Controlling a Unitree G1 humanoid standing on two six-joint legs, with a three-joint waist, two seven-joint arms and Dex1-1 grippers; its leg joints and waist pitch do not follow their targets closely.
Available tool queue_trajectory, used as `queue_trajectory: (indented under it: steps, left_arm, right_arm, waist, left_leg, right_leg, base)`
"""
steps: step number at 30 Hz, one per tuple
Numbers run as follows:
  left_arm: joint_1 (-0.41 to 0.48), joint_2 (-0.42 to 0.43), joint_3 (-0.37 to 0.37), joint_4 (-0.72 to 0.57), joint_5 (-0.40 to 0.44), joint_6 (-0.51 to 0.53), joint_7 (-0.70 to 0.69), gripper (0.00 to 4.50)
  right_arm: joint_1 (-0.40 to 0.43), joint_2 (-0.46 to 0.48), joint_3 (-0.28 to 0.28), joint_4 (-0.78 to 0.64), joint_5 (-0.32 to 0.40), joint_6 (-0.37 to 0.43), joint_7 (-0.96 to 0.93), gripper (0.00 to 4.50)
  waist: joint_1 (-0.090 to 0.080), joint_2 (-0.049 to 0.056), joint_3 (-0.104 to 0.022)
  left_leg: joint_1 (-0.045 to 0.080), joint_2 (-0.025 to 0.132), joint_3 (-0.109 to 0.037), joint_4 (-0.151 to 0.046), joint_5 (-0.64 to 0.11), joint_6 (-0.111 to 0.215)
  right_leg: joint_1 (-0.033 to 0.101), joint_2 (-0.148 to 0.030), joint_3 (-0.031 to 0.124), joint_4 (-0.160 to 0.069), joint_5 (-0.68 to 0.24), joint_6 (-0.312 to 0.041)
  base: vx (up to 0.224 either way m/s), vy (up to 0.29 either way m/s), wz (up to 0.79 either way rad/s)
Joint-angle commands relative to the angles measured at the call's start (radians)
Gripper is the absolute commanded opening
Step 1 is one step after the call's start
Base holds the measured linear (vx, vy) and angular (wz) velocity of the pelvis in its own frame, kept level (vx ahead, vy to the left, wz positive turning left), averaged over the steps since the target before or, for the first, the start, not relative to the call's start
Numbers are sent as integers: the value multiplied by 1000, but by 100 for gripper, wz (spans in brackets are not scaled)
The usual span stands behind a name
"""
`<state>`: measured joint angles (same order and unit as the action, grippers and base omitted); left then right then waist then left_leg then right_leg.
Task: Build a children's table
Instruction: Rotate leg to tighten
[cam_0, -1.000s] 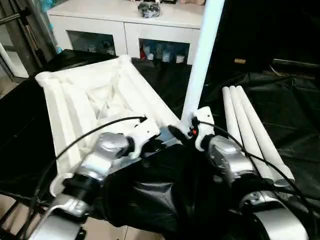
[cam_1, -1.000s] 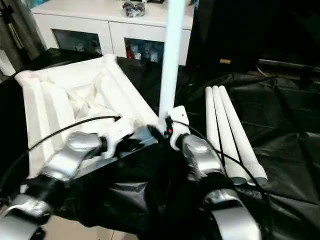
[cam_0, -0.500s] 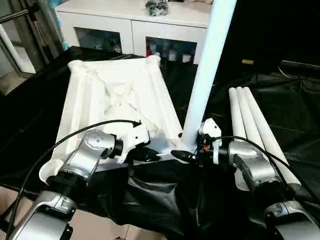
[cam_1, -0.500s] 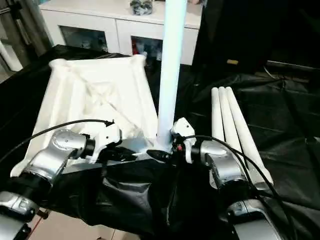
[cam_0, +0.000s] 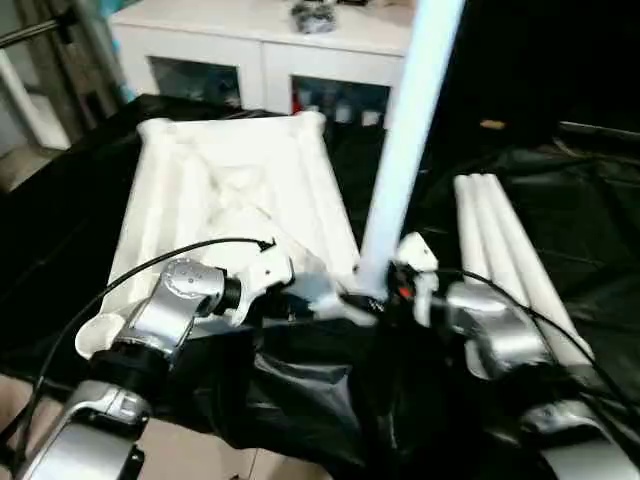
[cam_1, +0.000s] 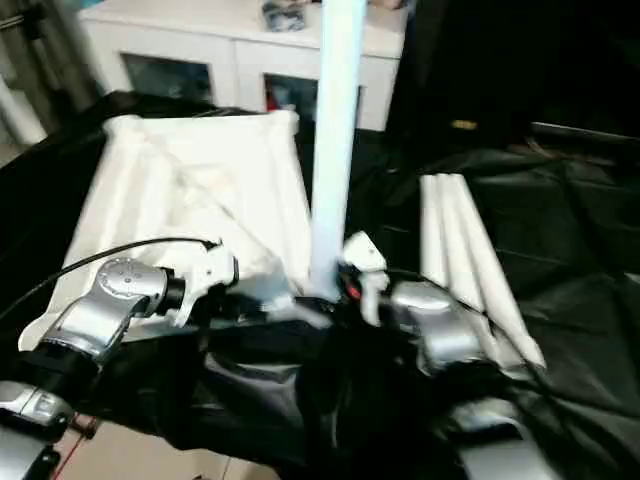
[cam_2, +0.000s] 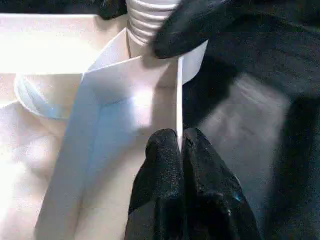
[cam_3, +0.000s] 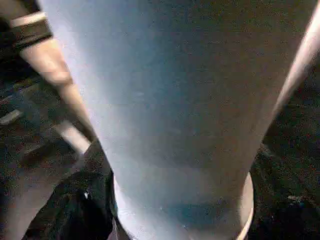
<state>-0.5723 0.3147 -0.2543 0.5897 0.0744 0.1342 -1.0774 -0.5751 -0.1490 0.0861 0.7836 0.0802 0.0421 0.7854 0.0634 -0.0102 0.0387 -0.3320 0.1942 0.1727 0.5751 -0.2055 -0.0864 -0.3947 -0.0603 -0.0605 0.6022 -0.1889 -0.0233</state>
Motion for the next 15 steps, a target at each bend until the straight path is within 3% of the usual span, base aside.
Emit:
queue_trajectory:
  steps: [1, 4, 9, 11, 14, 15]
  left_arm:
    - [-26, -86, -25, 12, -12, 18, 77, 0]
    - [-46, -134, -21, 32, 5, 46, 157, 0]
    - [-56, -215, -30, -3, 11, 114, 234, 0]
    - [-52, -229, -36, -20, 11, 121, 222, 0]
    - [-48, -221, -47, -25, 11, 105, 196, 0]
    - [-47, -219, -47, -26, 10, 103, 192, 0]
  right_arm:
    - [-8, 57, 22, 96, -51, 54, -155, 279]
    - [-33, 100, -16, 148, -44, 61, -304, 279]
    - [-65, 144, -16, 196, -67, 55, -420, 279]
    - [-74, 155, -27, 209, -55, 39, -400, 334]
    - [-86, 151, -37, 217, -46, 2, -371, 347]
    - [-85, 149, -35, 215, -46, -2, -367, 373]
  waist:
    - [-4, -2, -36]
    - [-6, -1, -39]
    - [-6, 0, -44]
    - [-4, 1, -48]
    - [-5, 3, -50]
    - [-5, 3, -49]
  left_leg:
    - [0, 34, -10, -74, -242, -1]
    - [-2, 34, -12, -74, -235, 5]
    - [-9, 33, -9, -71, -190, 21]
    - [-12, 32, -6, -67, -167, 39]
    - [-15, 31, -6, -65, -144, 53]
    - [-15, 32, -5, -66, -146, 57]
  right_leg:
    - [35, -87, 50, -94, -435, -163]
    - [35, -86, 51, -99, -447, -143]
    - [40, -82, 51, -86, -325, -172]
    - [44, -82, 51, -82, -265, -187]
    - [46, -81, 50, -76, -207, -205]
    - [47, -81, 49, -77, -207, -208]
  base:
    - [0, 0, 0]
    - [0, 0, 0]
    - [0, 0, 0]
    - [0, 0, 0]
    - [0, 0, 0]
    - [0, 0, 0]
